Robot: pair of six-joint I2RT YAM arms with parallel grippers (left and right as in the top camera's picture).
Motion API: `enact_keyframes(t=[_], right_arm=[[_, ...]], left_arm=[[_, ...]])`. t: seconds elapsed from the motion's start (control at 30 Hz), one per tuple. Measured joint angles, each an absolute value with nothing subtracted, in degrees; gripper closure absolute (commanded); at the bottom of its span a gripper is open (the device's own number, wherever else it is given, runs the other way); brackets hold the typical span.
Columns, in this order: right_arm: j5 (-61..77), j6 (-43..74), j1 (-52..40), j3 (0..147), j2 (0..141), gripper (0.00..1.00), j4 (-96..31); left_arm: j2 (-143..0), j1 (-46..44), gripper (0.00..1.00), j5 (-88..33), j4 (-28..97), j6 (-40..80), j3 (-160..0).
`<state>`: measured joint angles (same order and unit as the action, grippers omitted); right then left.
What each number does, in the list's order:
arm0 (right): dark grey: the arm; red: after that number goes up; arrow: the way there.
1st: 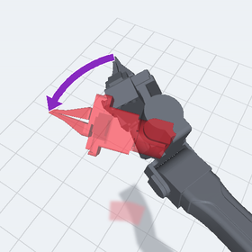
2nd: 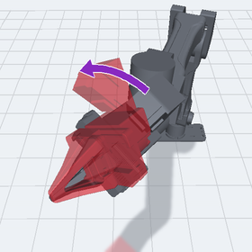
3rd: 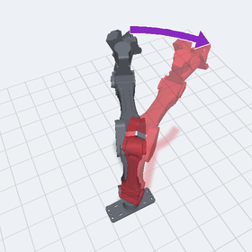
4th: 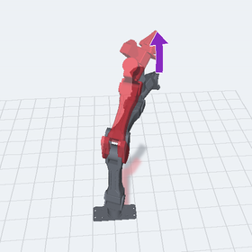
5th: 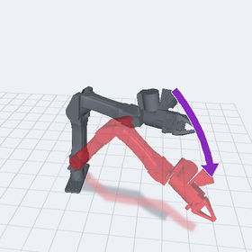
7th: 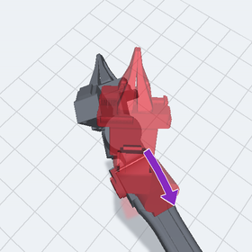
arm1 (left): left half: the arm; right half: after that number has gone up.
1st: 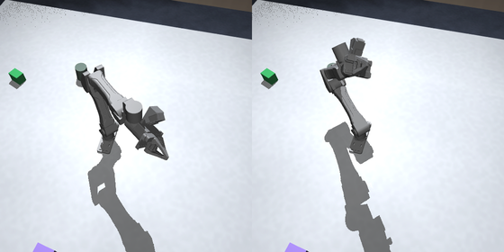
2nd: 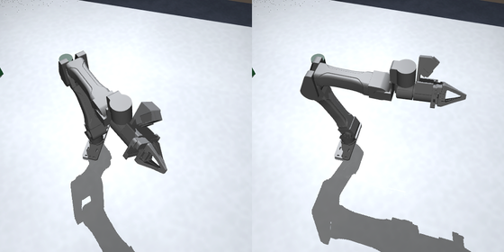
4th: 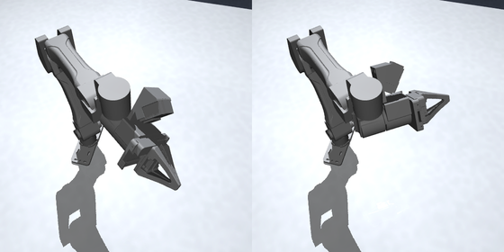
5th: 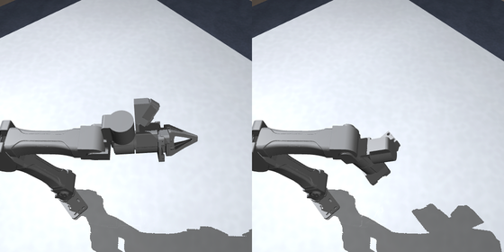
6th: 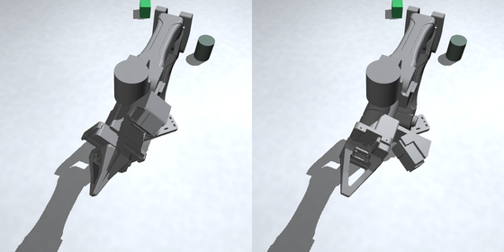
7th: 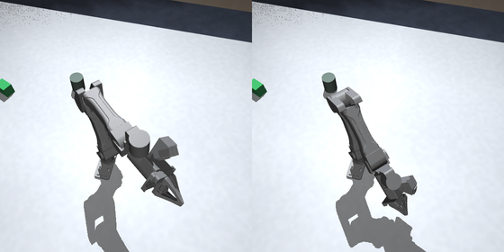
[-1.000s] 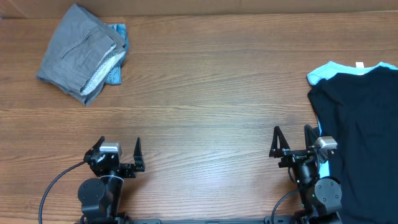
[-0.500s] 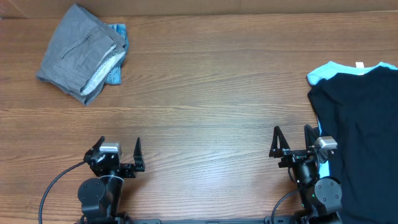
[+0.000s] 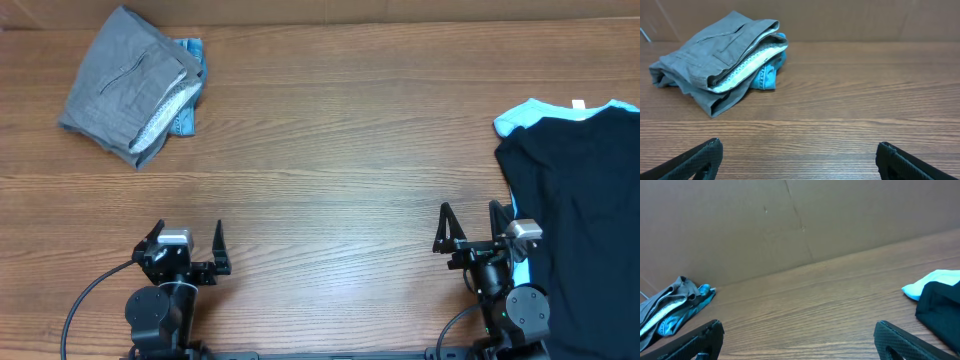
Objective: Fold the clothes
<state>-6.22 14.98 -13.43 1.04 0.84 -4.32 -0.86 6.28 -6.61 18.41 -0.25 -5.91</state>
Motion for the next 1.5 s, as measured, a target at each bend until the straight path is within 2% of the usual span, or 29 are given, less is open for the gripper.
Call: enact_keyframes(t=[1.13, 1.5], right_arm=[[-6.22, 14.96, -13.43, 1.04, 0.84, 0.0, -4.27], [0.45, 15.62, -13.43, 1.04, 0.84, 0.0, -4.29]], left_arm=[[-0.86, 6.28, 0.01, -6.68, 18.41, 0.56, -5.91], [-0.86, 6.28, 0.0, -14.22, 16.71, 3.6, -5.93]])
